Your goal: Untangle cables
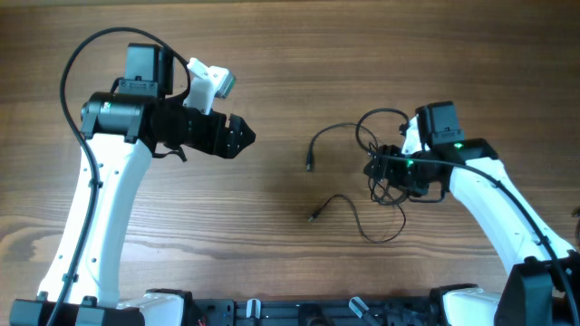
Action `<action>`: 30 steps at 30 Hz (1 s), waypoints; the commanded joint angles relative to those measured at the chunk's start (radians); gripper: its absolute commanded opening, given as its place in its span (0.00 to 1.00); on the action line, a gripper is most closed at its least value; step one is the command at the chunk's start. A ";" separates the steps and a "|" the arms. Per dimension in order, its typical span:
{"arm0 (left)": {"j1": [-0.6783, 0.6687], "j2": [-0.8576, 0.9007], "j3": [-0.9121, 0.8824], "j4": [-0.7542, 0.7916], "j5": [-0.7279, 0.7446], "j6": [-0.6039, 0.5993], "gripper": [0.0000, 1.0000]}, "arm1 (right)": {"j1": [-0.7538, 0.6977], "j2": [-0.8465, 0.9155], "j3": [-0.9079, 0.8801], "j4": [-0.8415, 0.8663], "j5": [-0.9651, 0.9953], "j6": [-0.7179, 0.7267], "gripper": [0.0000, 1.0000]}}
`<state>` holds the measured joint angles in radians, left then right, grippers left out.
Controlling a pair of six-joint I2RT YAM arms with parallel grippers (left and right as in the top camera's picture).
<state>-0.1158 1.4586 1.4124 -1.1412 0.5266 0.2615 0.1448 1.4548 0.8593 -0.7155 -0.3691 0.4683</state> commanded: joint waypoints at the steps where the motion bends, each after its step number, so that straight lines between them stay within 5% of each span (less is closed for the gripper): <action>1: -0.021 -0.003 -0.007 -0.001 0.026 0.022 0.86 | 0.023 0.013 -0.009 0.019 0.037 0.003 0.56; 3: -0.025 -0.003 -0.007 -0.001 0.026 0.022 0.86 | 0.026 0.013 -0.009 0.021 0.037 0.004 0.50; 5: -0.025 -0.003 -0.007 -0.001 0.026 0.019 0.87 | 0.026 0.013 -0.009 0.019 0.037 0.004 0.25; 8: -0.025 -0.003 -0.007 -0.001 0.026 0.019 0.88 | 0.026 0.013 -0.011 0.019 0.040 0.004 0.05; 20: -0.025 -0.003 -0.008 -0.001 0.026 0.019 0.89 | 0.026 0.019 -0.050 0.049 0.039 -0.003 0.04; 23: -0.025 -0.003 -0.008 -0.001 0.026 0.019 0.89 | 0.026 0.019 -0.035 0.087 -0.114 -0.131 0.04; 30: -0.025 -0.003 -0.008 -0.002 0.026 0.019 0.89 | 0.026 -0.045 0.144 0.081 -0.363 -0.177 0.04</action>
<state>-0.1375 1.4586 1.4124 -1.1412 0.5301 0.2615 0.1661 1.4551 0.8806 -0.6399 -0.5549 0.3435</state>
